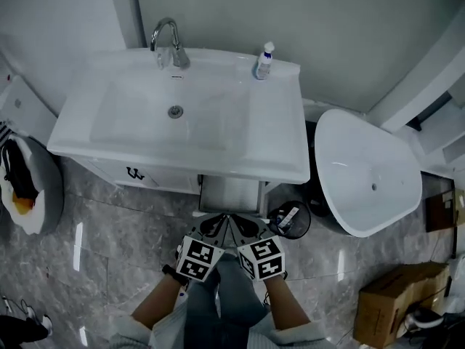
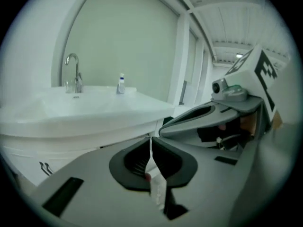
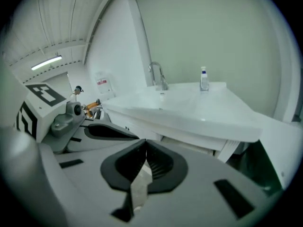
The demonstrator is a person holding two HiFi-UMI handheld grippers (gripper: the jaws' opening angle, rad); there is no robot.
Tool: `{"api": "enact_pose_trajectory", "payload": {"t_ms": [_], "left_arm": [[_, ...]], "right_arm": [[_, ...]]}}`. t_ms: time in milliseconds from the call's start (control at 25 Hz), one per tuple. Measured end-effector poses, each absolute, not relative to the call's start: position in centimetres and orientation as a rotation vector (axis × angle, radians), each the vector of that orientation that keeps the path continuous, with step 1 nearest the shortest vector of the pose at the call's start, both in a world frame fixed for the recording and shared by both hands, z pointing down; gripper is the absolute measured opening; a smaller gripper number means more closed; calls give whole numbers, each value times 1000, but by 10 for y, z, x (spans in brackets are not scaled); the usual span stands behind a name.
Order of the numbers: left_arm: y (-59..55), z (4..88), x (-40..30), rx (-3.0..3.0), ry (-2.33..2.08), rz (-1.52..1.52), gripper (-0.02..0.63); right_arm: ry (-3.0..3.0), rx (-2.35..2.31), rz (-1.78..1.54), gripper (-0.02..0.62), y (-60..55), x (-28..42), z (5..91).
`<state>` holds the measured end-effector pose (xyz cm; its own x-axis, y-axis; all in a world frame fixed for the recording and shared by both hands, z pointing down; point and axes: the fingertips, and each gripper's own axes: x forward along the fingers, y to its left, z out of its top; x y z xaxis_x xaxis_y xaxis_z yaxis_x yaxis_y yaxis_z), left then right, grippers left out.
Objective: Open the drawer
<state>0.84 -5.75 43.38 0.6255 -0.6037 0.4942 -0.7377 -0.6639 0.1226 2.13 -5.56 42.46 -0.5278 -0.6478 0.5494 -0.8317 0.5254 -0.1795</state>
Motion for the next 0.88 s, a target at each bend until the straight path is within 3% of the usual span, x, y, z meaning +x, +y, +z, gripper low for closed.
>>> {"api": "enact_pose_trajectory", "payload": {"t_ms": [480,880], "left_arm": [[-59,262,23,2591,-1188,392,17],[-33,181,19,2598,-1345,223,17]], "right_arm": [[-2688,1178,551,11,-60,36,246],[-2814,1098,373,9,-25,40,174]]}}
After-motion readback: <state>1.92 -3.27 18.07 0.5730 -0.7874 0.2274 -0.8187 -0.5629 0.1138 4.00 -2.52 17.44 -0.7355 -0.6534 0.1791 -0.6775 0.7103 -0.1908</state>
